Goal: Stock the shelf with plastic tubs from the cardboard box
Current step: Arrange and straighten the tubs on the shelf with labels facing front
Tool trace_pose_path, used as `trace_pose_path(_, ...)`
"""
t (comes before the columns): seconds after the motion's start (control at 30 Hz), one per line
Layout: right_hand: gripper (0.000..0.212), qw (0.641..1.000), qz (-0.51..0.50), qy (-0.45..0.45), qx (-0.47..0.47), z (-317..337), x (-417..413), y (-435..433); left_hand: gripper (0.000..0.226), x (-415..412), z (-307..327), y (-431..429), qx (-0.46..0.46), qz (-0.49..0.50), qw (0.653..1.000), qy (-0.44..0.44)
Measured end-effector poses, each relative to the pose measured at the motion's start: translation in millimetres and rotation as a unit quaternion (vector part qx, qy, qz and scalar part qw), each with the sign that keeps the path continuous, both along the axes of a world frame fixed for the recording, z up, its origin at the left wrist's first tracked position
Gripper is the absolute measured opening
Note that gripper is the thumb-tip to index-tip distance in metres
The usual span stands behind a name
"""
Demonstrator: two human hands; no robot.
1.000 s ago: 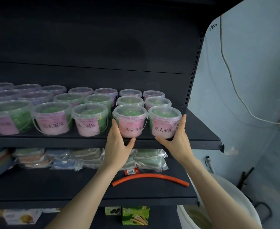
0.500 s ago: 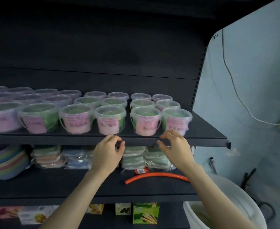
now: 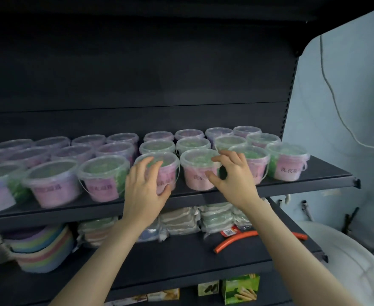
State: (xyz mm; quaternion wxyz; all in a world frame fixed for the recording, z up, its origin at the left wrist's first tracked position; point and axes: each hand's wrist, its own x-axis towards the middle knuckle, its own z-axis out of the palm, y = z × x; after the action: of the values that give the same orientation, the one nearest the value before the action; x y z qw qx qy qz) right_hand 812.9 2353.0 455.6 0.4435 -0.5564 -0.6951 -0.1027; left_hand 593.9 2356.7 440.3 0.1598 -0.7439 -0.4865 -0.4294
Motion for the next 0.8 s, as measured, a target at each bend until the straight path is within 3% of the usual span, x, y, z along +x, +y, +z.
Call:
trace_pose_path(0.13,0.061,0.997,-0.001,-0.047,-0.068,5.0,-9.6,20.4,0.061,-4.9,5.1,21.2,-0.034,-0.01,0.998,0.045)
trace_pose_path(0.23,0.063,0.989,-0.004,-0.076,-0.123,-1.1,-10.9,30.1,0.056,-3.9,0.6,27.3,-0.025,-0.005,0.999,0.044)
trace_pose_path(0.8,0.059,0.991,-0.045,-0.097,-0.081,-7.8,-10.9,37.3,0.047,-1.1,-1.3,33.2,-0.022,0.003,0.999,0.041)
